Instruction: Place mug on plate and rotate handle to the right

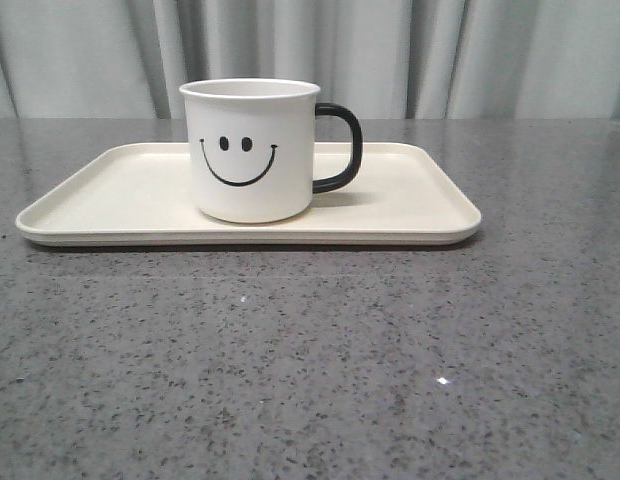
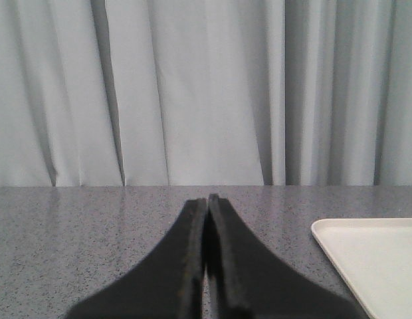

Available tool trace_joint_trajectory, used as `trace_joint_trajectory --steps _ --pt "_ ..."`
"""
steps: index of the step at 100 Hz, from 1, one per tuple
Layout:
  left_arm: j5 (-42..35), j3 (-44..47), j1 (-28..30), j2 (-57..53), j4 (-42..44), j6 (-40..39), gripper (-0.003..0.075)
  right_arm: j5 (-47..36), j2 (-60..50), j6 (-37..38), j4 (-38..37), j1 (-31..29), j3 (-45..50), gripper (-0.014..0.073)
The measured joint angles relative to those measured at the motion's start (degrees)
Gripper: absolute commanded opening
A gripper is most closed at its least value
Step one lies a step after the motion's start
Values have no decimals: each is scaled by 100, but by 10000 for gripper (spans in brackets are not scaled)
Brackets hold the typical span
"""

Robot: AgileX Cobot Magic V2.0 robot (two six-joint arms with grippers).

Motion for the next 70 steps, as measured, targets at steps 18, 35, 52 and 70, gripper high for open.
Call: trace_joint_trajectory --steps 18,35,52,70 --pt "-104 11 8 0 0 0 -20 0 0 0 0 0 0 -60" --pt "-104 11 8 0 0 0 -20 0 0 0 0 0 0 -60" --pt "-85 11 8 0 0 0 -20 0 0 0 0 0 0 -60" --pt "-85 11 8 0 0 0 -20 0 0 0 0 0 0 -60"
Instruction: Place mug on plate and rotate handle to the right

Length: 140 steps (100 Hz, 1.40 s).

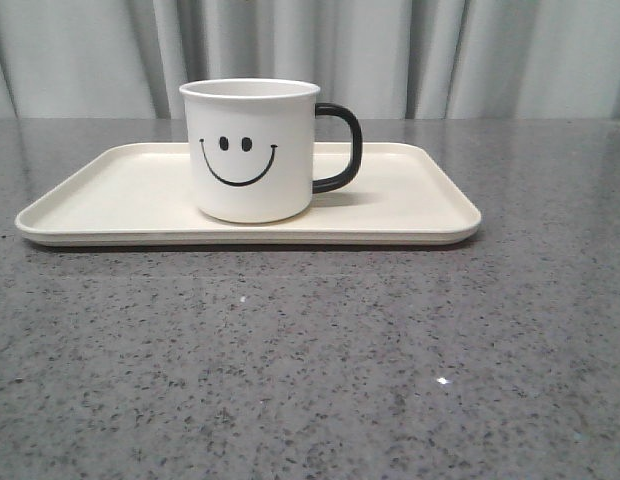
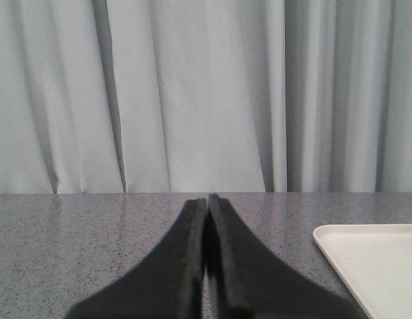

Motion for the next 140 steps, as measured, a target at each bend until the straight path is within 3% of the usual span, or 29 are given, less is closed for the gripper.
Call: trace_joint_trajectory --steps 113,125,140 --pt "13 0 0 0 0 0 -20 0 0 0 0 4 0 -60" --pt "13 0 0 0 0 0 -20 -79 -108 0 0 196 33 -60" --pt "13 0 0 0 0 0 -20 -372 -450 -10 0 865 182 -60"
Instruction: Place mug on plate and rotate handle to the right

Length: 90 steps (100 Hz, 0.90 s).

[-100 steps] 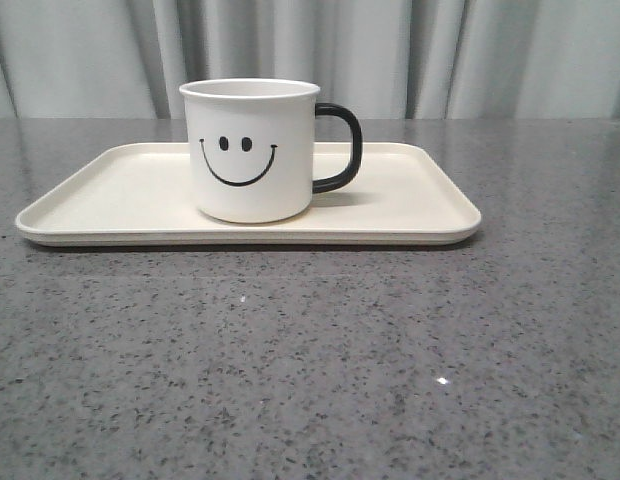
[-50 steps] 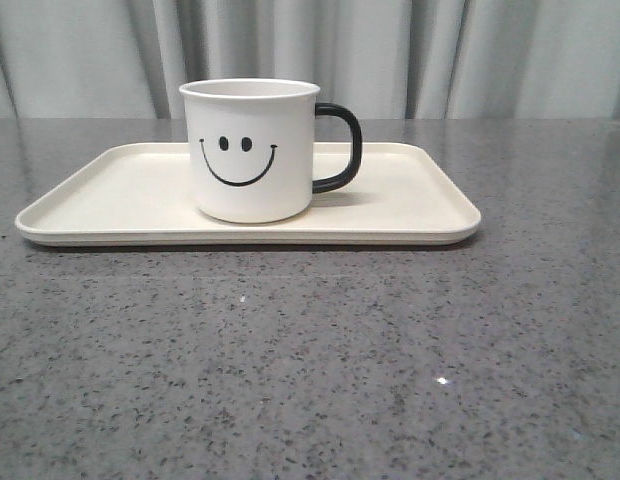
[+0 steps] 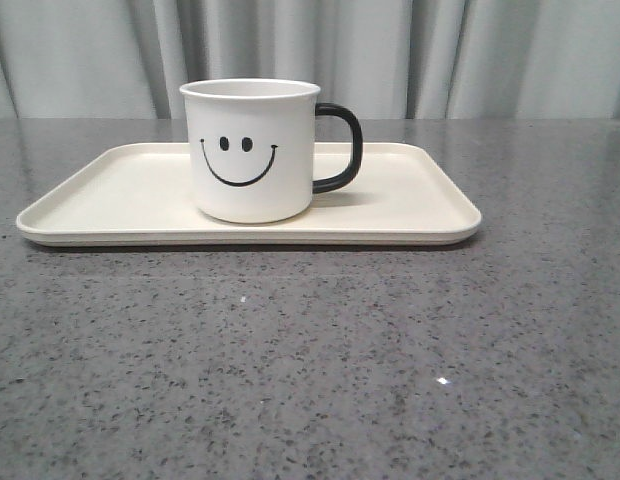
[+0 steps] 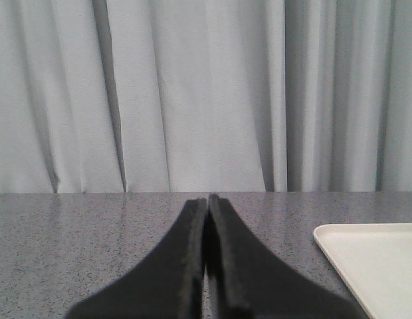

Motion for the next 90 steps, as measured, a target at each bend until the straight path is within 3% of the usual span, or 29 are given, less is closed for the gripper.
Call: trace_joint_trajectory --steps 16,33,62,90 --pt "0 0 0 0 0 0 -20 -451 -621 -2 0 875 604 -60" --pt "0 0 0 0 0 0 -20 -990 -1450 -2 38 1357 1773 -60" --pt "0 0 0 0 0 0 -20 -2127 -2346 -11 426 1449 3468 -60" --pt "0 0 0 0 0 0 -20 -2728 -2359 -11 783 1449 4247 -60"
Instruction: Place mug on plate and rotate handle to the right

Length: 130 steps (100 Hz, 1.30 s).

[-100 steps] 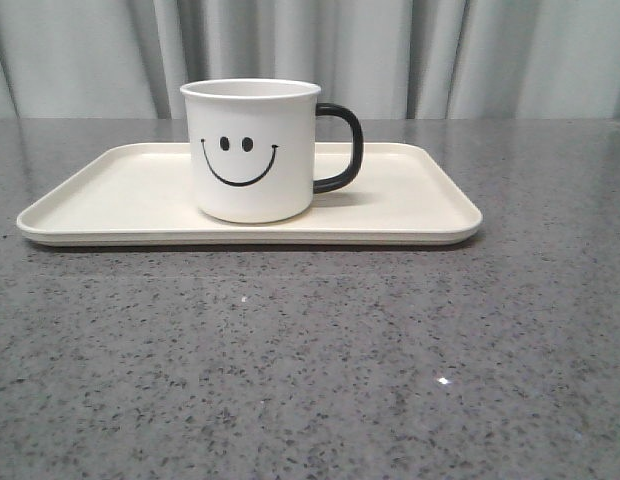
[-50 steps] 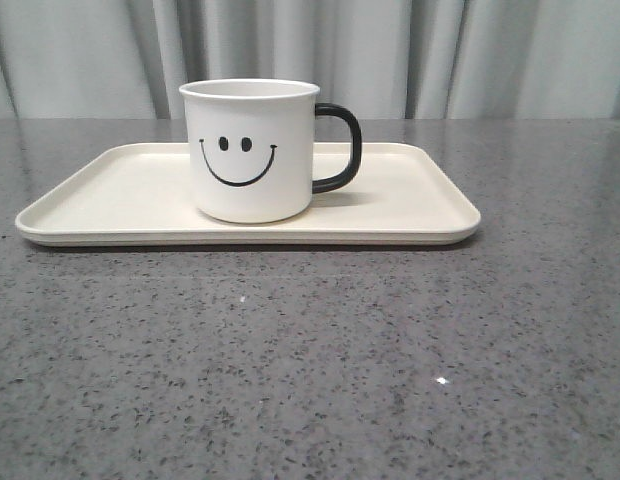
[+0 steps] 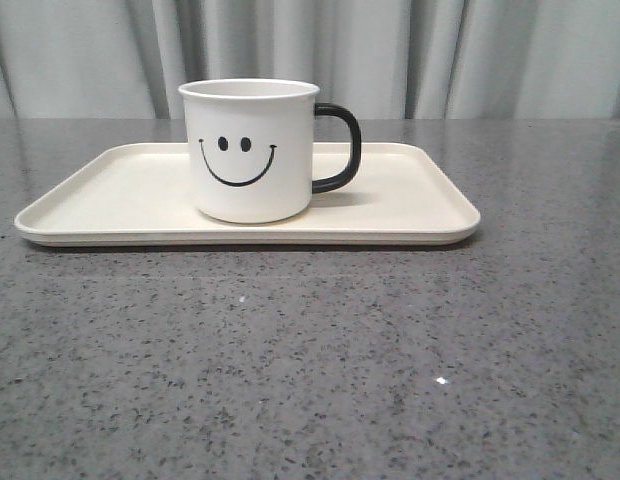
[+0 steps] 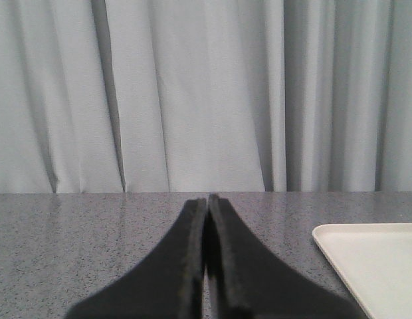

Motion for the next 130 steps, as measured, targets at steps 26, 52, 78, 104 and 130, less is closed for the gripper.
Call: trace_joint_trajectory --steps 26,52,78,104,130 --pt "0 0 0 0 0 0 -20 -57 0 0 91 0 114 -60" --pt "0 0 0 0 0 0 -20 -65 0 0 91 -80 114 -60" --pt "0 0 0 0 0 0 -20 322 0 0 91 -576 114 -60" --pt "0 0 0 0 0 0 -20 531 0 0 91 -576 114 -60" --pt "0 0 0 0 0 0 -20 394 0 0 91 -430 114 -60"
